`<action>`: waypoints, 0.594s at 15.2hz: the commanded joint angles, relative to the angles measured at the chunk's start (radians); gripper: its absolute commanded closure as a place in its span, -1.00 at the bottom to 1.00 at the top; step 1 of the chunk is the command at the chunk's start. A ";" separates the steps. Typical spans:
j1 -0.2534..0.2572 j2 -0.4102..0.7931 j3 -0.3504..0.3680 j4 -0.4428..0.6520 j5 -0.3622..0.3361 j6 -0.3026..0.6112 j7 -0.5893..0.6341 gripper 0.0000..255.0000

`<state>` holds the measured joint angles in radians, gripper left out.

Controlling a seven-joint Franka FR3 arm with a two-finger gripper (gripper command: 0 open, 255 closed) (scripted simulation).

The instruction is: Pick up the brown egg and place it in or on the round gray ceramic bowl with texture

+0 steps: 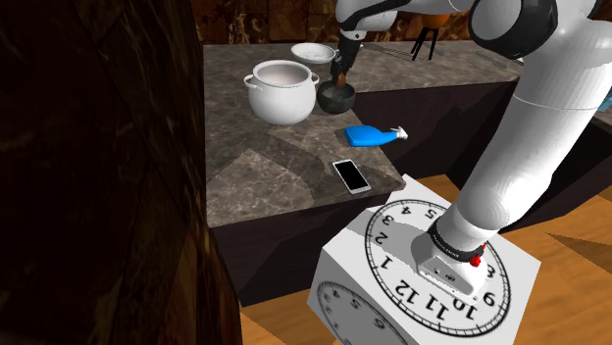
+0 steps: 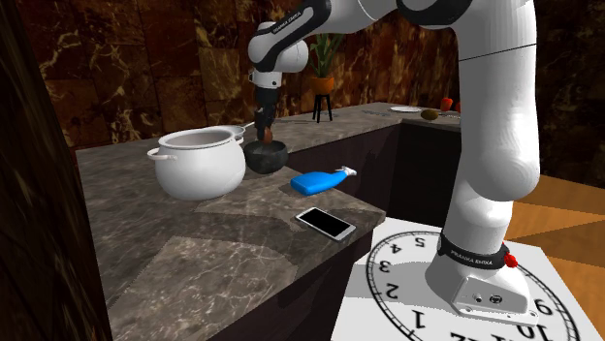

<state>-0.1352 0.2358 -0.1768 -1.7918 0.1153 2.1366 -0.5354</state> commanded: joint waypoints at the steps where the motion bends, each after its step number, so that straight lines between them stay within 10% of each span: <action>1: 0.000 0.000 0.000 0.000 0.000 0.000 0.000 -1.00; 9: 0.000 -0.039 -0.004 0.048 -0.012 -0.086 0.007 -1.00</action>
<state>-0.1371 0.2109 -0.1804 -1.7545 0.1082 2.0762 -0.5328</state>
